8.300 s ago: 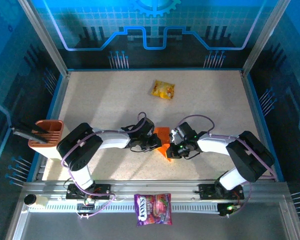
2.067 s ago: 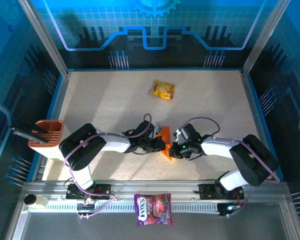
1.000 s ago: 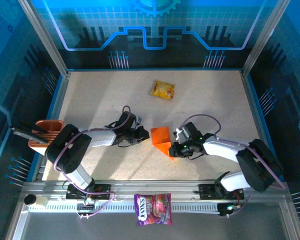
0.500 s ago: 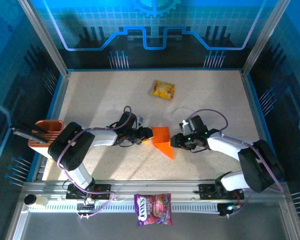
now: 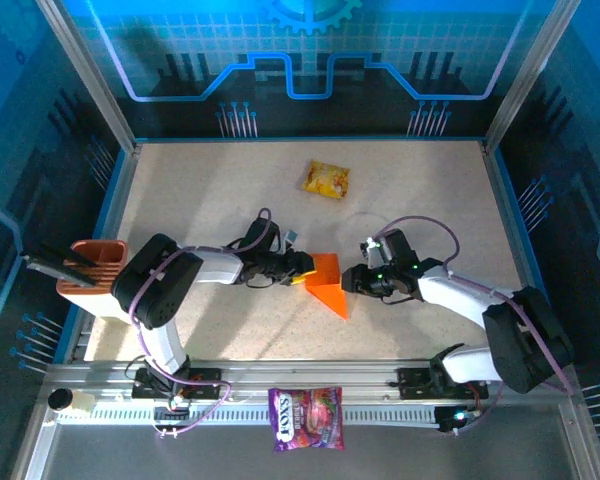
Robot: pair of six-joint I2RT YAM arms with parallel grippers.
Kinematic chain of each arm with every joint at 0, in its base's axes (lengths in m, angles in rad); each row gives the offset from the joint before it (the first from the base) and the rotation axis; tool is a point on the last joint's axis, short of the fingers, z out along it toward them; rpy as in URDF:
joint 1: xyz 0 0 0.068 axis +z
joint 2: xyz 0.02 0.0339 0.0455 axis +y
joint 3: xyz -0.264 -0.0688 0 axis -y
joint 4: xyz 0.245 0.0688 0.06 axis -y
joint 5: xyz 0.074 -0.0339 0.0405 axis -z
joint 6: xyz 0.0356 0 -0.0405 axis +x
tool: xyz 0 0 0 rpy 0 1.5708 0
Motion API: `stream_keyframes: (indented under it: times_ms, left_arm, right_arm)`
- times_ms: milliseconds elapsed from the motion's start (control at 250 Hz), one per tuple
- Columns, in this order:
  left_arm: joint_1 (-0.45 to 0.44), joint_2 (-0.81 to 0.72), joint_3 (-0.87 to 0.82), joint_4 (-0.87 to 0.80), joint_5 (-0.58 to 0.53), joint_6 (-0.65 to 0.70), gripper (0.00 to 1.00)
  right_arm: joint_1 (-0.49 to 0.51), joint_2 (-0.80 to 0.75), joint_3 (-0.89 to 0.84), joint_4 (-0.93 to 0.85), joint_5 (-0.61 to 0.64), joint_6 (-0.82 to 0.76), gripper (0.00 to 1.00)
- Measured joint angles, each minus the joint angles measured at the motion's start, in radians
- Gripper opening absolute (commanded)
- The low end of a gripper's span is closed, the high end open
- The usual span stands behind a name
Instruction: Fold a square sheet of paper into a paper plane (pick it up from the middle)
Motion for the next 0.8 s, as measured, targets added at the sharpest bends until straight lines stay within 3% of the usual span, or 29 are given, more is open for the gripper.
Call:
stream_keyframes:
  times_ms: [803]
  left_arm:
    - [0.001, 0.129, 0.113, -0.003, 0.142, 0.005, 0.39]
  right_arm:
    - [0.000, -0.294, -0.088, -0.005, 0.087, -0.012, 0.44]
